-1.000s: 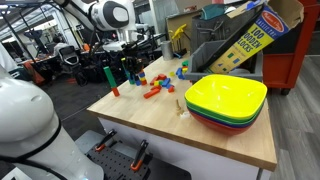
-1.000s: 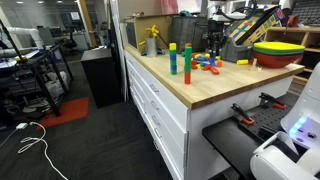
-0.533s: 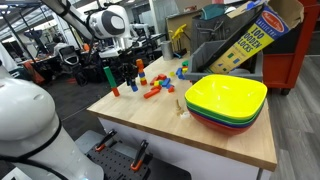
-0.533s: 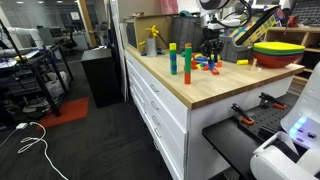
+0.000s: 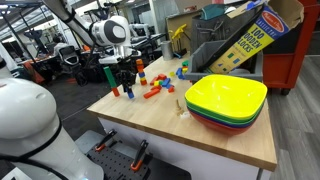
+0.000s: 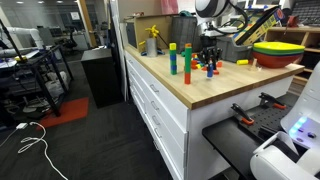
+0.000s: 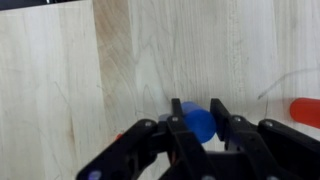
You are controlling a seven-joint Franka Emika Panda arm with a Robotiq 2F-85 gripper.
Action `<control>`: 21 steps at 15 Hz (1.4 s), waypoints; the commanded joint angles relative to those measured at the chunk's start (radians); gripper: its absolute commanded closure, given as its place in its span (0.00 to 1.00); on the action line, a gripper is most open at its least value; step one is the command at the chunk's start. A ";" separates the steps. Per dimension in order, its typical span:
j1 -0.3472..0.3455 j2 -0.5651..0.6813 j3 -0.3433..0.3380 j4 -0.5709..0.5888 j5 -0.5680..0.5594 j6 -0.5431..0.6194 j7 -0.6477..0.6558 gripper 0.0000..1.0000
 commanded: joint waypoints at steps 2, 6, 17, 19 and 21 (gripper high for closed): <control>0.002 0.037 -0.007 0.003 0.063 0.006 -0.017 0.92; 0.001 0.029 -0.010 -0.001 0.074 0.014 -0.008 0.35; -0.032 -0.059 -0.052 -0.132 0.210 0.233 -0.033 0.00; -0.042 -0.087 -0.065 -0.171 0.204 0.292 -0.028 0.00; -0.043 -0.123 -0.069 -0.207 0.181 0.339 -0.016 0.00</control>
